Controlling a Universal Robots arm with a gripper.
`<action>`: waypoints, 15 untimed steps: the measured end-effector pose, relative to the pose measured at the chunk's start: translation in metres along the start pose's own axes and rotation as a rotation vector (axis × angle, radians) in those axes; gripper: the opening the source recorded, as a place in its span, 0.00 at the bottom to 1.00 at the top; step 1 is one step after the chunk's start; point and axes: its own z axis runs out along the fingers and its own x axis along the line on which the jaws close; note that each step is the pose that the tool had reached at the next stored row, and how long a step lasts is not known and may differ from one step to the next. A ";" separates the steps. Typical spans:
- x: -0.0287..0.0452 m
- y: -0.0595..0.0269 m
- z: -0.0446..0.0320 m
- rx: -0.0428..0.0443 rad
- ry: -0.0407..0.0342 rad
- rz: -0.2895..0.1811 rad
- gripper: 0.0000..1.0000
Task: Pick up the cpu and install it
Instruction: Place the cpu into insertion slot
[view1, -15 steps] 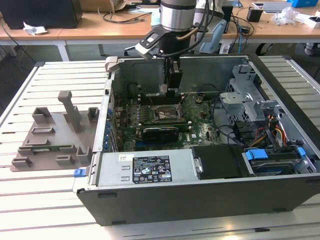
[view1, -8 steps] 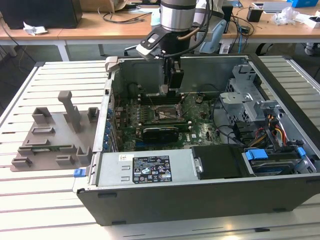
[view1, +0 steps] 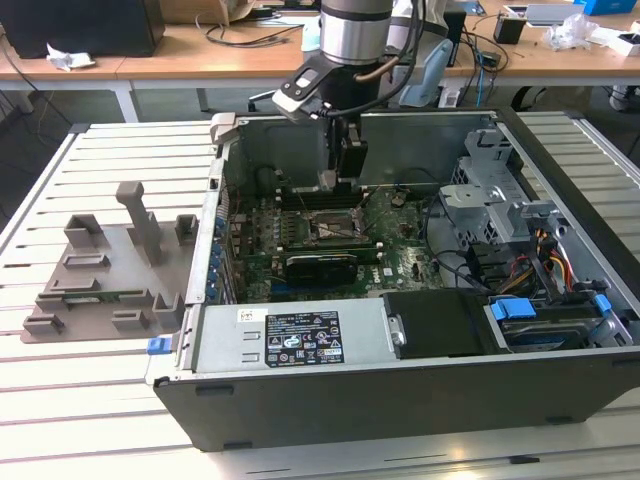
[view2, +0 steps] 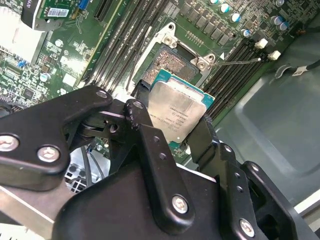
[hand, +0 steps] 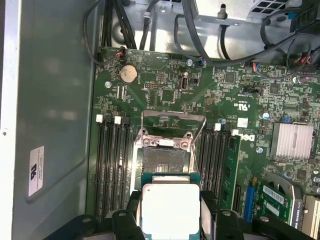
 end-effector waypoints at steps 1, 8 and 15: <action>0.0000 0.0000 0.0006 0.0000 0.0000 0.000 0.55; 0.0003 0.0003 0.0057 0.0001 -0.0001 0.000 0.55; 0.0006 0.0006 0.0124 0.0002 -0.0001 0.000 0.55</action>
